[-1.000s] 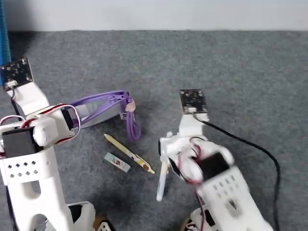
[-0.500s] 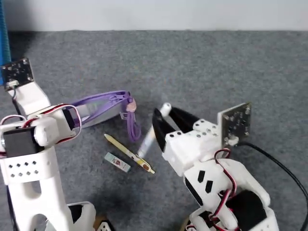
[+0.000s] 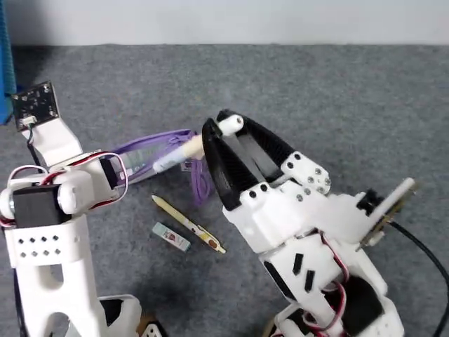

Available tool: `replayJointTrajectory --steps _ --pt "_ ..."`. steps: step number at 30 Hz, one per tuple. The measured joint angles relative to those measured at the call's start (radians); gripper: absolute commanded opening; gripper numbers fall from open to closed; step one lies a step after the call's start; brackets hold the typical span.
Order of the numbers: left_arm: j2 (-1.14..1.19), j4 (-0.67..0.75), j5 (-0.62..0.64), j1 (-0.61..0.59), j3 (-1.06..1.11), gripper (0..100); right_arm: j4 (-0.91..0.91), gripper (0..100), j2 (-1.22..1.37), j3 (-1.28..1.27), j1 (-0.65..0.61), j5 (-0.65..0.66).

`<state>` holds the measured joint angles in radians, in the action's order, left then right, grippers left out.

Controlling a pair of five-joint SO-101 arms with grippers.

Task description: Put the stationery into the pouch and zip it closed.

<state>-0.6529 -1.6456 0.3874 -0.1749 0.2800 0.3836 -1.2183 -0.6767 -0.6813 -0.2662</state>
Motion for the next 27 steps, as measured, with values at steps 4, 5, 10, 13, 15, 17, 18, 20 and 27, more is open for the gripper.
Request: replayJointTrajectory --steps 4,5,10,13,15,17,18,20,27 --pt "0.000 0.000 0.000 0.000 0.000 1 -0.087 0.7 0.129 -0.002 0.002 0.000" --pt "0.000 0.000 0.000 0.000 0.000 1 -0.109 0.7 0.153 -0.002 0.003 0.000" --pt "0.000 0.000 0.000 0.000 0.002 1 -0.152 0.7 0.262 0.000 0.003 0.000" --pt "0.000 0.000 0.000 0.000 0.002 1 -0.152 0.7 0.318 0.000 0.000 0.000" --pt "0.000 0.000 0.000 0.000 0.002 1 -0.152 1.1 0.350 0.000 0.000 0.012" --pt "0.000 0.000 0.000 0.000 0.002 1 -0.153 5.5 0.373 -0.018 -0.025 0.060" --pt "0.000 0.000 0.000 0.000 0.002 1 -0.153 10.1 0.374 -0.037 -0.040 0.081" --pt "0.000 0.000 0.000 0.000 0.002 1 -0.141 20.9 0.354 -0.078 -0.078 0.123" --pt "0.000 0.000 0.000 0.000 0.002 1 -0.043 29.2 0.315 -0.112 -0.157 0.199"
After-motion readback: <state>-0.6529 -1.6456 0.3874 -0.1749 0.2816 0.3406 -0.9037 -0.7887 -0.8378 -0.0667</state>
